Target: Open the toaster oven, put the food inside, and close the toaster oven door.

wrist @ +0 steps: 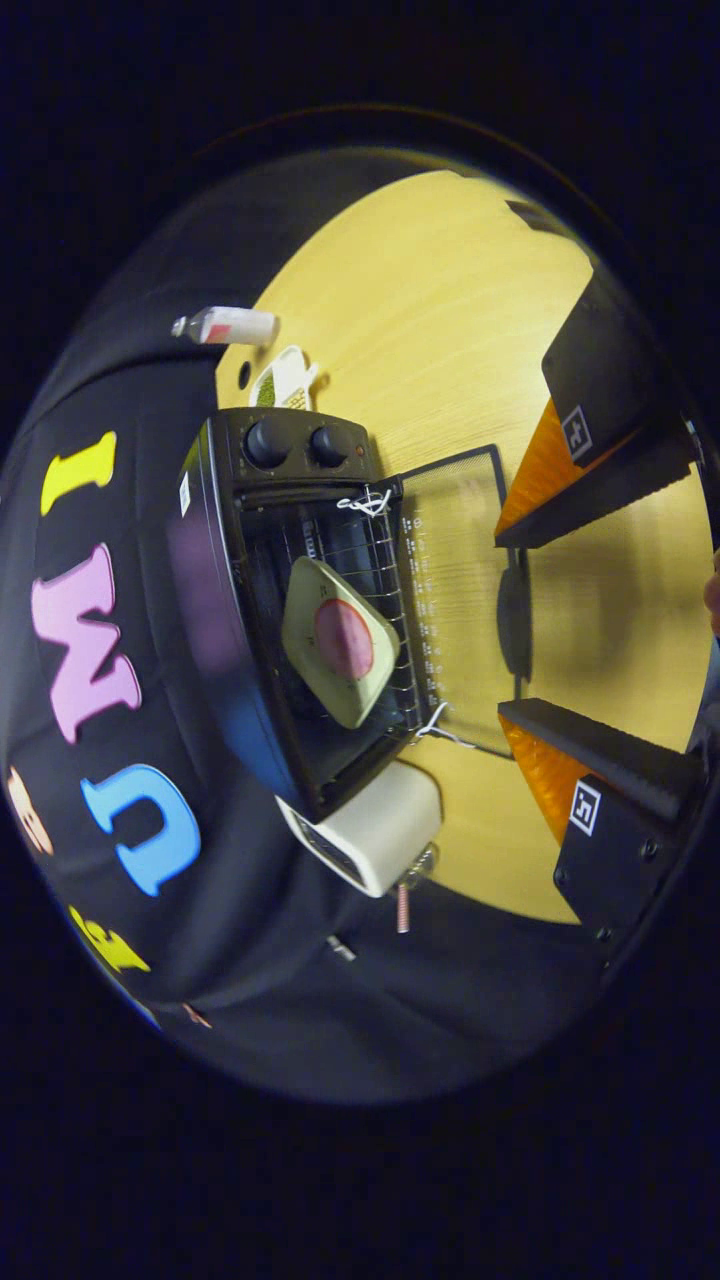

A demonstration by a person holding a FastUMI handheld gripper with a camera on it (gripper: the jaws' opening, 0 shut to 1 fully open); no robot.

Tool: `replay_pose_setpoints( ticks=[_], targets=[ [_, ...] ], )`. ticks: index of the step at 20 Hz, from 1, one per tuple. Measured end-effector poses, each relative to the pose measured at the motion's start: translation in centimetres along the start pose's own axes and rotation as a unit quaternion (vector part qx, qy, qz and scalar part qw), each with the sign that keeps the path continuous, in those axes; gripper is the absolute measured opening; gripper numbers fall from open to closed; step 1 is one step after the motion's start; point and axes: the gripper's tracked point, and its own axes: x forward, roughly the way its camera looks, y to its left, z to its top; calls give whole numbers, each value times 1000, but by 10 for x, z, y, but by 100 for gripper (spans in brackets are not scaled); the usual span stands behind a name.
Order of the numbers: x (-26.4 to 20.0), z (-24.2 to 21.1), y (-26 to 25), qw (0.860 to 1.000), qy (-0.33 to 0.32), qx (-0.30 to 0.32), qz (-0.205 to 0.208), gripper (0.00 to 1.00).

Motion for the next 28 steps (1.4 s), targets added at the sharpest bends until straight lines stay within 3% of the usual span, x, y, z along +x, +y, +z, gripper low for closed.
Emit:
replay_pose_setpoints(
  ticks=[2, 6, 12, 21, 28],
  targets=[
    [6, -32, -8, 999, 33, -30, -28, 99],
    [33, -64, -15, 995, 65, -35, -64, 99],
    [76, -67, -26, 990, 64, -47, -119, 100],
    [73, -48, -23, 986, 62, -95, -123, 100],
    [38, 34, -3, 987, -34, -131, -89, 100]
  ],
)
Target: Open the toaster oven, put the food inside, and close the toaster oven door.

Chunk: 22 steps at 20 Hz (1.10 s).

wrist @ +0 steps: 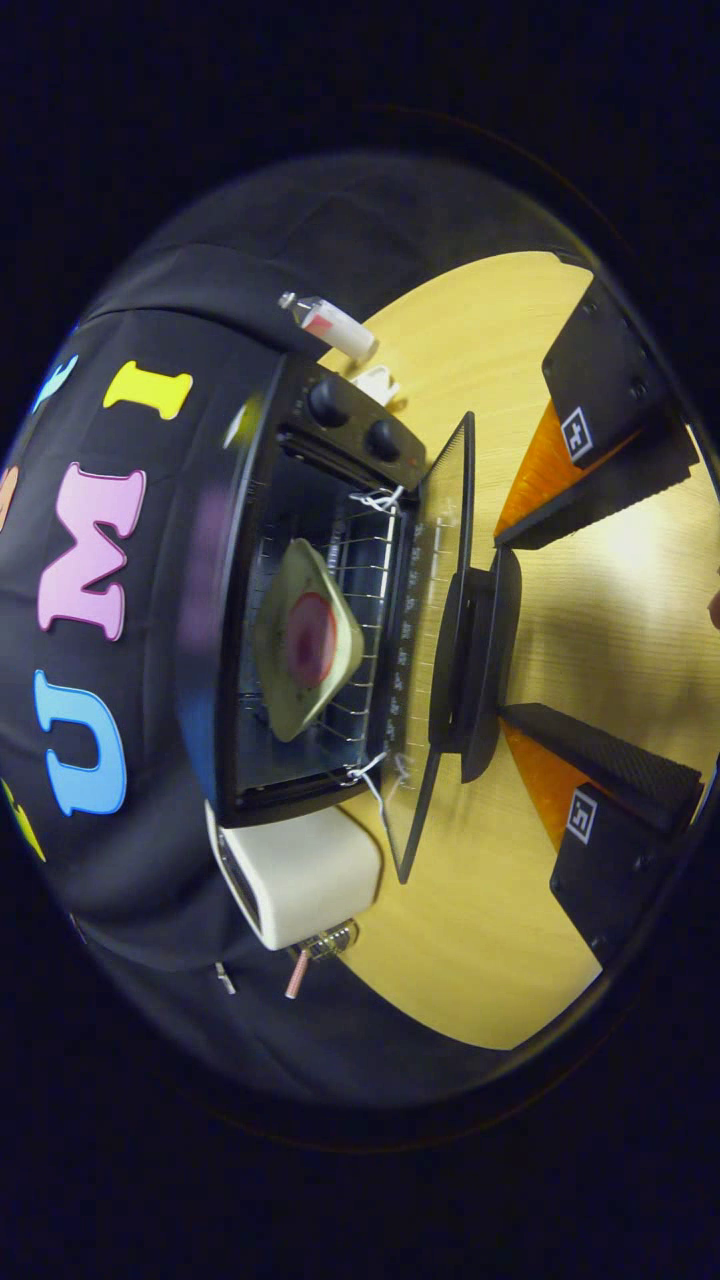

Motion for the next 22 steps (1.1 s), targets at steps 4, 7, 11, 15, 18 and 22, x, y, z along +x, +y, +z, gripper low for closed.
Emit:
replay_pose_setpoints(
  ticks=[4, 7, 11, 15, 18, 22],
  targets=[
    [6, 66, -9, 999, -51, 14, 2, 100],
    [1, 102, -13, 996, -79, 35, 4, 100],
    [-47, 132, -29, 989, -139, 46, 8, 100],
    [-108, 140, -69, 981, -184, 57, -7, 100],
    [-166, 146, -105, 970, -235, 54, -35, 100],
    [-228, 136, -140, 956, -273, 71, -86, 100]
  ],
)
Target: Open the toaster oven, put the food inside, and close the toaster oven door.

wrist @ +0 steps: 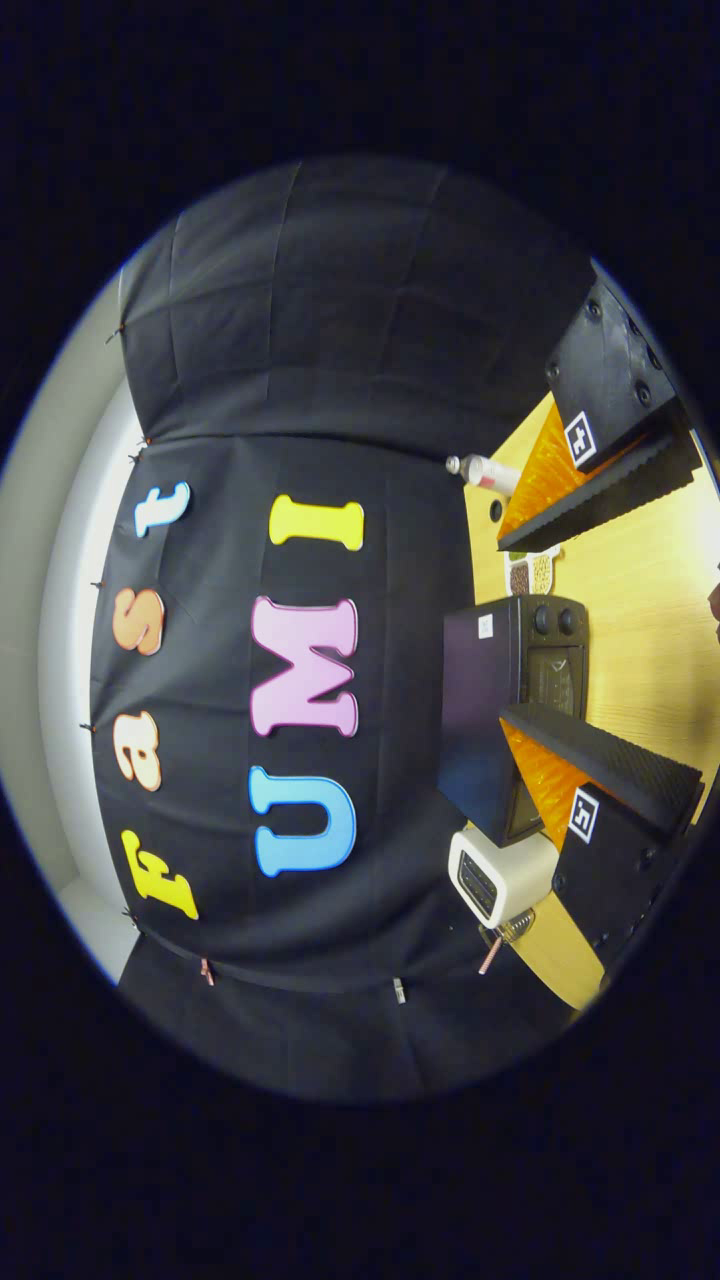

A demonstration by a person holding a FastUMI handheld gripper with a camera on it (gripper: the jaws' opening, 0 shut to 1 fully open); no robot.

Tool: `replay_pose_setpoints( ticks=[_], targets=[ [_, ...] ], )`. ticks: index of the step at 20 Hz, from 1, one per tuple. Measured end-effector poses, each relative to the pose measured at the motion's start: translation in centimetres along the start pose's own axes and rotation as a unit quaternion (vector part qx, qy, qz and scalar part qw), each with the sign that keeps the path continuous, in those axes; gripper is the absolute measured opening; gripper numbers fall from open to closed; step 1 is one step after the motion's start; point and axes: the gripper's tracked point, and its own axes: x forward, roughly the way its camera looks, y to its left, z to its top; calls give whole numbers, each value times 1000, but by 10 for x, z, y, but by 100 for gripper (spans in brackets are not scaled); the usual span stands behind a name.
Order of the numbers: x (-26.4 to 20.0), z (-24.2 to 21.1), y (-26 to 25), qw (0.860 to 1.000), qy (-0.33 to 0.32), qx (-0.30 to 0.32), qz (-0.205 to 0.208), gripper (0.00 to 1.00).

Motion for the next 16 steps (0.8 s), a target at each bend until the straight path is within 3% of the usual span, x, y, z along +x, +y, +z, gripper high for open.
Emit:
replay_pose_setpoints(
  ticks=[4, 16],
  targets=[
    [-25, 3, -8, 1000, 6, 24, -11, 99],
    [-10, 16, -6, 999, 3, 43, -15, 100]
  ],
)
